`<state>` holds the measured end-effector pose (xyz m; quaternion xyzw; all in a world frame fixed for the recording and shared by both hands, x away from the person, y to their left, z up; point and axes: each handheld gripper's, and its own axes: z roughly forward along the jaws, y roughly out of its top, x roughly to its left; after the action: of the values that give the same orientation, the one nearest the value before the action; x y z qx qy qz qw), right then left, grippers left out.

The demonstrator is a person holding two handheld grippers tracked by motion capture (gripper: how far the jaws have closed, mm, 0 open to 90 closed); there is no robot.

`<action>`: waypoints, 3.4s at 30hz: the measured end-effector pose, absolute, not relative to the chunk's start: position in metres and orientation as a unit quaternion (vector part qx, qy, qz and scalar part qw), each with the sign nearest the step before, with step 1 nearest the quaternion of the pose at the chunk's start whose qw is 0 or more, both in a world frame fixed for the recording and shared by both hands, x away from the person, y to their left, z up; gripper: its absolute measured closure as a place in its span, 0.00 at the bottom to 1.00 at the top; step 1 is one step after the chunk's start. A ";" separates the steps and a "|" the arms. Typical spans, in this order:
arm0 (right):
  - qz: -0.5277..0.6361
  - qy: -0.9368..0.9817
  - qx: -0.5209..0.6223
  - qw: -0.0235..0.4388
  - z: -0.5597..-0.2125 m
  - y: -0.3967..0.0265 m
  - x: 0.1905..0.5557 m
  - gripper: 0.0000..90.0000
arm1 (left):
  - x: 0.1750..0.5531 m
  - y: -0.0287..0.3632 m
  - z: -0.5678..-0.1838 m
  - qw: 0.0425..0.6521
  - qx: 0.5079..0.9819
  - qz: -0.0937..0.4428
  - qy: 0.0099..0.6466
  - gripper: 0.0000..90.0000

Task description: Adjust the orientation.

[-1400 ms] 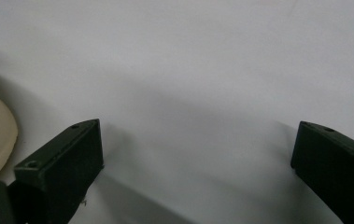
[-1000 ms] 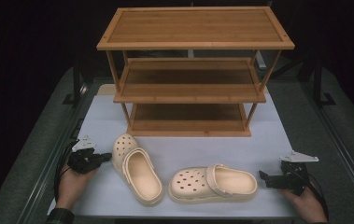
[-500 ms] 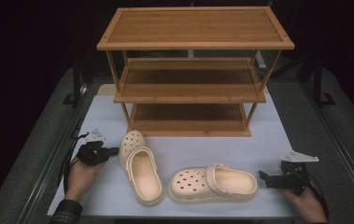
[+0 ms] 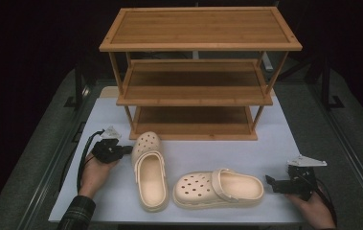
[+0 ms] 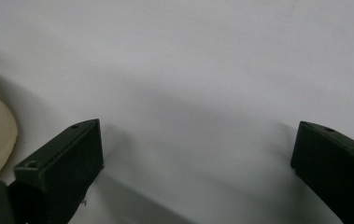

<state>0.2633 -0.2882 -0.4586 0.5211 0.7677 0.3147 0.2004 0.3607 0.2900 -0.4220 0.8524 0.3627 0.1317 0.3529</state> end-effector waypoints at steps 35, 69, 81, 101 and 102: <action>0.316 0.768 0.520 0.201 -0.459 -0.288 0.263 0.02 | 0.377 0.257 -0.421 0.361 0.860 0.124 0.338 1.00; 0.314 0.768 0.521 0.201 -0.458 -0.288 0.263 0.02 | 0.282 0.335 -0.423 0.336 0.852 0.147 0.374 0.16; 0.311 0.770 0.521 0.199 -0.458 -0.288 0.264 0.02 | 0.268 0.345 -0.449 0.324 0.844 0.162 0.396 0.00; 0.306 0.786 0.504 0.185 -0.449 -0.287 0.262 0.15 | 0.267 0.346 -0.451 0.330 0.841 0.164 0.397 0.00; 0.309 0.787 0.502 0.183 -0.448 -0.288 0.262 0.18 | 0.267 0.347 -0.451 0.330 0.841 0.164 0.397 0.00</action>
<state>0.2623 -0.2880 -0.4482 0.5019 0.7868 0.3094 0.1826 0.2667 0.3465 -0.4508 0.8409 0.3965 0.1637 0.3298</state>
